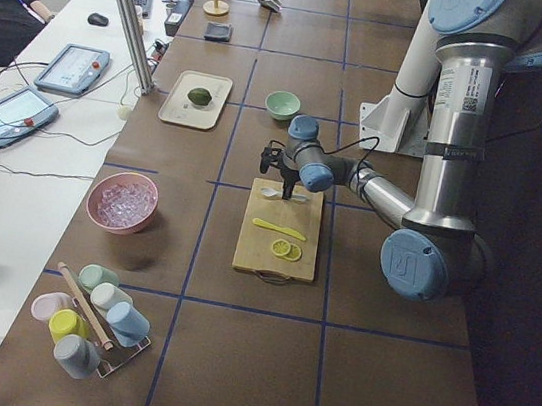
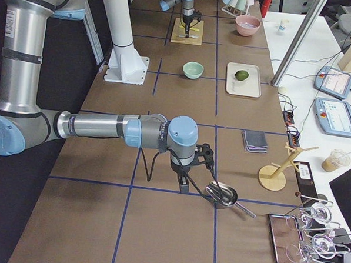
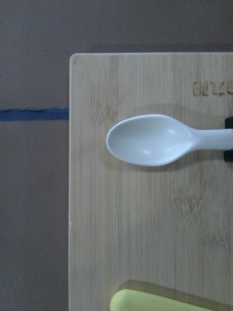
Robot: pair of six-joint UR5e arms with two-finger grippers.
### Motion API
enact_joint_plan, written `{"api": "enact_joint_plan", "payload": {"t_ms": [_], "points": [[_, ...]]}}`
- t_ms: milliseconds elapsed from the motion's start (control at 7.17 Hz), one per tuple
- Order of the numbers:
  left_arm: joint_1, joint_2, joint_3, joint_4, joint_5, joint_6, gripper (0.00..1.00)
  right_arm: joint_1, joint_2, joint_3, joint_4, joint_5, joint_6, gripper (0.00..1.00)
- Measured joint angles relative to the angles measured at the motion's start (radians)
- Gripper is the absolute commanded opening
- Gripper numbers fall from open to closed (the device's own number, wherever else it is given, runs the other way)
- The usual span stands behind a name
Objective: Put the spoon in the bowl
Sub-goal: 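Close the left gripper on the white spoon handle and lift, then carry the white spoon with the left gripper over the green bowl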
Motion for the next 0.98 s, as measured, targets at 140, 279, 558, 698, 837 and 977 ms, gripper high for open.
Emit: {"api": "enact_joint_plan", "payload": {"t_ms": [140, 279, 558, 698, 837, 977], "points": [[0.0, -0.01, -0.012, 0.0, 0.001, 0.002, 0.0, 0.0, 0.0, 0.0, 0.0, 0.002, 0.001, 1.0], [-0.001, -0.037, -0.018, 0.002, 0.002, 0.053, 0.0, 0.0, -0.001, 0.001, 0.0, 0.004, 0.001, 1.0], [0.0, -0.161, -0.017, 0.078, 0.003, 0.259, 0.0, 0.0, -0.001, 0.002, 0.0, 0.005, 0.001, 1.0], [0.015, -0.264, -0.013, 0.184, 0.008, 0.298, 0.0, 0.0, -0.002, 0.002, 0.0, 0.006, 0.001, 1.0], [0.051, -0.381, -0.007, 0.314, 0.039, 0.31, 0.0, 0.0, -0.002, 0.002, 0.0, 0.007, 0.001, 1.0], [0.088, -0.481, 0.005, 0.41, 0.081, 0.313, 0.0, 0.0, -0.003, 0.001, 0.0, 0.007, 0.001, 1.0]]}}
